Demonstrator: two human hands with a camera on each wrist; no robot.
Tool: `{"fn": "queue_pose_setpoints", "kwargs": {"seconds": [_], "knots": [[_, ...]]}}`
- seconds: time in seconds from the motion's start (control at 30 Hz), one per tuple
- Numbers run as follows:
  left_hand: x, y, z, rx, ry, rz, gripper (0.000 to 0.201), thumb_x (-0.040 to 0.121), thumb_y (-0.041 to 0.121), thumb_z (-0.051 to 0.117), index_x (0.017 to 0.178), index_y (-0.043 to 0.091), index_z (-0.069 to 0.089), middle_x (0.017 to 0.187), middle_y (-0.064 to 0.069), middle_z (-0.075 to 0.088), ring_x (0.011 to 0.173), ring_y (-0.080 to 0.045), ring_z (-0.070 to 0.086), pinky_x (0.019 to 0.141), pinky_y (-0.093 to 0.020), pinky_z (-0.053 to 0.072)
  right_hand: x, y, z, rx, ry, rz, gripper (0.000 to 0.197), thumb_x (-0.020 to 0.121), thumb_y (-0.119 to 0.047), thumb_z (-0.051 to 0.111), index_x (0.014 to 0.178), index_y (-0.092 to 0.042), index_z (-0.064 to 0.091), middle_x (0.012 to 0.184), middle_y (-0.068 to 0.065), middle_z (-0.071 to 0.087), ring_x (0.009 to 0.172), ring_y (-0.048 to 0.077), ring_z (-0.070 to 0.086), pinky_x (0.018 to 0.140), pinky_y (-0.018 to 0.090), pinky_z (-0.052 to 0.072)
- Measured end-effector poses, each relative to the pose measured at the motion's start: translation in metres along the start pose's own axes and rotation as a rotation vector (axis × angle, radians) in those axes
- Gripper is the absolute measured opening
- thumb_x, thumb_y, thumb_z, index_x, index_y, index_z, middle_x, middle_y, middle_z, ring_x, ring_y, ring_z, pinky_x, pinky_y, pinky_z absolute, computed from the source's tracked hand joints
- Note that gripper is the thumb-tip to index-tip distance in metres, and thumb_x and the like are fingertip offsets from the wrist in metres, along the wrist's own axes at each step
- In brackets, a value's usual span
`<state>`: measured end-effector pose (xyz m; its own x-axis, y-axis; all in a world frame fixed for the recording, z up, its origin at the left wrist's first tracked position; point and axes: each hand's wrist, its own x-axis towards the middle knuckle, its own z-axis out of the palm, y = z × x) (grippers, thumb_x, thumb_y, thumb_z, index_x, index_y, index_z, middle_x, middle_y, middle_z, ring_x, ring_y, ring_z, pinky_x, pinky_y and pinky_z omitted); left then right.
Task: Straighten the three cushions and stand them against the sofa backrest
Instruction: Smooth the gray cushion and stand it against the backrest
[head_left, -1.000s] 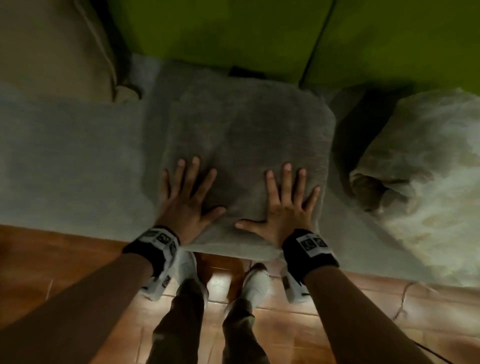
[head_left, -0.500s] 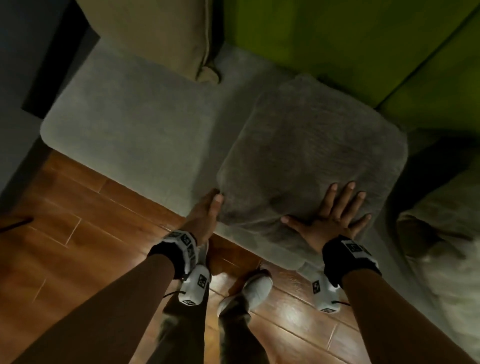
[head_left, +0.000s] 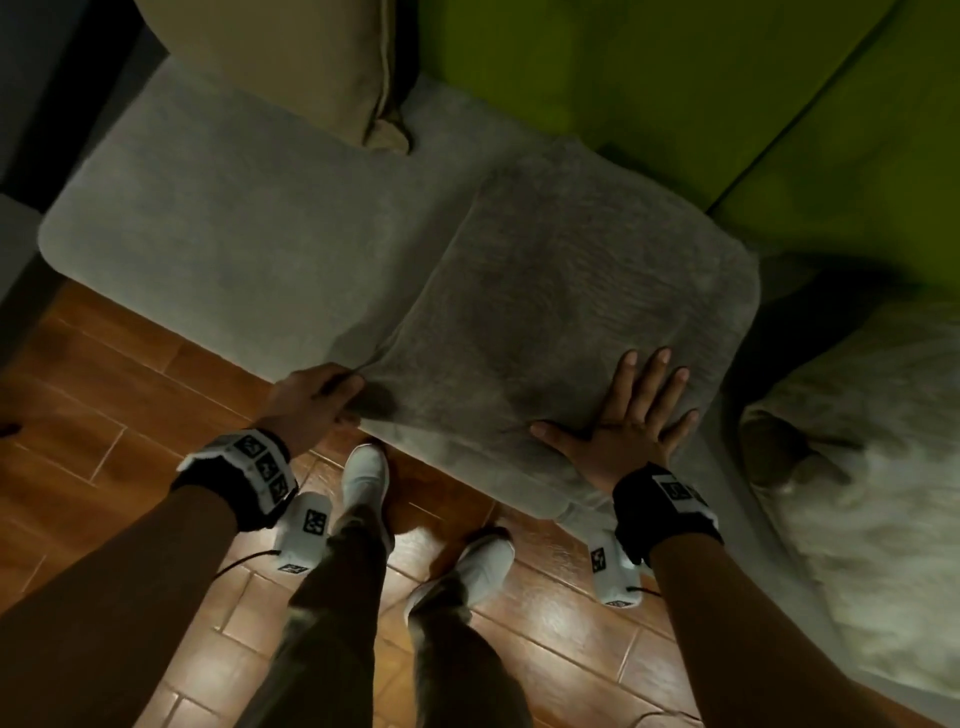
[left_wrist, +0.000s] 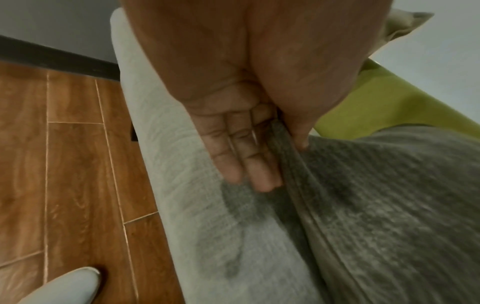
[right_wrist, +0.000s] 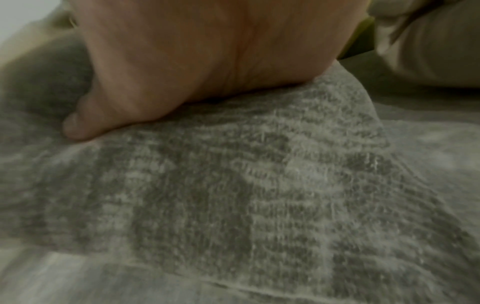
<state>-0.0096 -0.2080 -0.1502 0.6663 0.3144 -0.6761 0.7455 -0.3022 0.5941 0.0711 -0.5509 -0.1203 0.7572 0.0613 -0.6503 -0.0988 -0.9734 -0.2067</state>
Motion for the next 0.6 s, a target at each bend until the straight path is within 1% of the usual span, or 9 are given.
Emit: {"fn": "queue_pose_setpoints", "kwargs": {"seconds": [0.07,0.13,0.2,0.23,0.3,0.33,0.37,0.5,0.6], "knots": [[-0.004,0.006,0.002,0.134,0.055,0.023,0.016,0.098,0.045,0.048,0.100,0.039,0.062,0.109,-0.007,0.072,0.097,-0.026,0.070,0.095,-0.046,0.053,-0.010,0.006,-0.001,0.049,0.119,-0.075,0.132,0.061,-0.103,0.037,0.148,-0.039,-0.039,0.155,-0.004,-0.050,0.146,0.030,-0.040,0.118,0.070,-0.010],[-0.020,0.026,0.007,0.206,0.216,0.132,0.030,0.100,0.049,0.043,0.126,0.038,0.054,0.137,-0.008,0.058,0.123,-0.029,0.055,0.103,-0.046,0.045,-0.027,0.013,-0.007,0.099,0.284,-0.166,0.115,0.073,-0.096,0.035,0.159,-0.040,-0.016,0.165,-0.006,-0.032,0.153,0.026,-0.029,0.119,0.069,-0.008],[-0.042,0.061,0.019,0.263,0.305,0.347,0.052,0.101,0.052,0.039,0.149,0.032,0.033,0.159,-0.004,0.030,0.145,-0.026,0.030,0.115,-0.047,0.028,-0.047,0.017,-0.013,0.176,0.471,-0.249,0.093,0.086,-0.082,0.036,0.161,-0.039,0.002,0.169,-0.009,-0.021,0.156,0.023,-0.020,0.120,0.067,-0.008],[-0.052,0.081,0.026,0.322,0.308,0.468,0.057,0.101,0.054,0.037,0.153,0.031,0.026,0.164,-0.003,0.019,0.149,-0.026,0.019,0.117,-0.047,0.022,-0.054,0.016,-0.015,0.207,0.559,-0.282,0.085,0.091,-0.074,0.036,0.162,-0.037,0.007,0.168,-0.011,-0.020,0.157,0.023,-0.017,0.120,0.066,-0.007],[-0.057,0.114,0.048,0.494,0.298,0.768,0.063,0.101,0.056,0.034,0.156,0.029,0.021,0.166,-0.010,0.010,0.151,-0.033,0.011,0.119,-0.053,0.017,-0.055,0.008,-0.014,0.227,0.667,-0.323,0.076,0.096,-0.065,0.034,0.161,-0.036,0.008,0.166,-0.015,-0.022,0.157,0.023,-0.015,0.121,0.064,-0.008],[-0.053,0.126,0.061,0.602,0.273,0.878,0.065,0.100,0.056,0.032,0.157,0.029,0.018,0.166,-0.013,0.008,0.152,-0.036,0.008,0.119,-0.058,0.017,-0.050,0.002,-0.013,0.228,0.692,-0.328,0.074,0.097,-0.064,0.032,0.161,-0.036,0.007,0.166,-0.014,-0.020,0.157,0.022,-0.015,0.122,0.062,-0.009],[-0.046,0.136,0.075,0.704,0.243,0.928,0.065,0.100,0.057,0.029,0.158,0.030,0.015,0.167,-0.013,0.003,0.152,-0.037,0.004,0.119,-0.061,0.015,-0.041,-0.005,-0.012,0.231,0.701,-0.319,0.073,0.098,-0.063,0.031,0.161,-0.036,0.007,0.166,-0.013,-0.017,0.156,0.021,-0.015,0.122,0.061,-0.010],[-0.001,0.130,0.108,1.009,0.185,0.860,0.068,0.098,0.066,0.021,0.156,0.043,-0.005,0.167,-0.003,-0.012,0.153,-0.035,-0.010,0.117,-0.066,0.006,0.005,-0.012,0.012,0.085,0.563,-0.238,0.071,0.100,-0.066,0.024,0.161,-0.039,0.000,0.169,-0.010,-0.014,0.154,0.017,-0.022,0.120,0.065,-0.010],[0.028,0.104,0.112,1.065,0.161,0.807,0.071,0.094,0.073,0.018,0.153,0.048,-0.014,0.165,0.003,-0.022,0.152,-0.033,-0.014,0.116,-0.067,0.001,0.030,-0.001,0.048,-0.004,0.558,-0.252,0.073,0.099,-0.065,0.033,0.161,-0.040,0.002,0.168,-0.010,-0.014,0.153,0.016,-0.021,0.120,0.067,-0.007]]}}
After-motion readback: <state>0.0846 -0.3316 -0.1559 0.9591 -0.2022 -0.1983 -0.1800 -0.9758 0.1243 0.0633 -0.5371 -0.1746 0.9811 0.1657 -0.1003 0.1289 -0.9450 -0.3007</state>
